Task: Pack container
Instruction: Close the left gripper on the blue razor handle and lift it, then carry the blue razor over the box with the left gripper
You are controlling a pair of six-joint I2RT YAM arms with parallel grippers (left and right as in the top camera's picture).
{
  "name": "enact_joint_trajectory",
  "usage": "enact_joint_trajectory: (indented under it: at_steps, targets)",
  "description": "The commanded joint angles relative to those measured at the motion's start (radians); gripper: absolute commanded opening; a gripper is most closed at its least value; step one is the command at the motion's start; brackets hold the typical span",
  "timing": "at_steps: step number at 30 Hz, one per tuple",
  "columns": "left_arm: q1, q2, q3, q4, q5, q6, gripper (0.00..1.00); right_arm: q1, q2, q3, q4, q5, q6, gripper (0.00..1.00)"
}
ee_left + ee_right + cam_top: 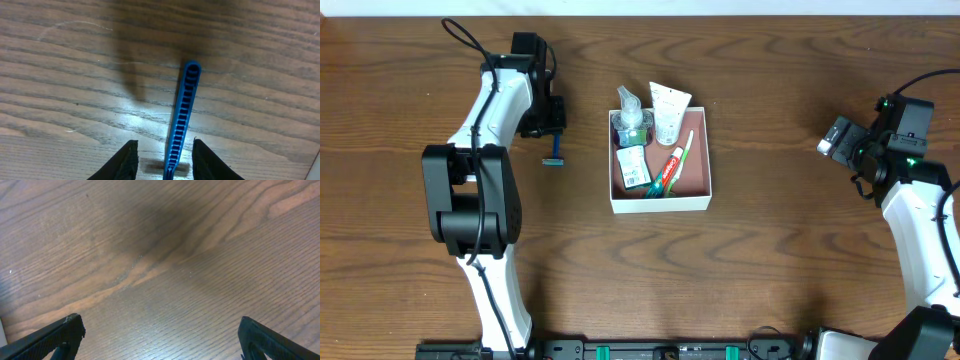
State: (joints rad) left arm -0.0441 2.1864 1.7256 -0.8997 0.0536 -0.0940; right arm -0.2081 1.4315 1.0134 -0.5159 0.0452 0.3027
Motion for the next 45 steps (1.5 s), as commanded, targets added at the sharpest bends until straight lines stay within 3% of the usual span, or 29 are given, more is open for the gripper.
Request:
enact_joint_trajectory:
  at_steps: [1,25,34,45]
  targets:
    - [-0.001,0.022,-0.016,0.006,0.011,0.031,0.36,-0.010,-0.015,0.013,-0.001,0.010,-0.008,0.99]
    - [-0.034,0.103,-0.018,0.035,0.013,0.031,0.36,-0.010,-0.015,0.013,-0.001,0.010,-0.008,1.00]
    - [-0.034,0.126,-0.018,0.034,0.014,0.030,0.08,-0.010,-0.015,0.013,-0.001,0.010,-0.008,0.99]
    - [-0.034,0.098,0.016,-0.024,0.014,0.011,0.06,-0.010,-0.015,0.013,-0.001,0.010,-0.008,0.99]
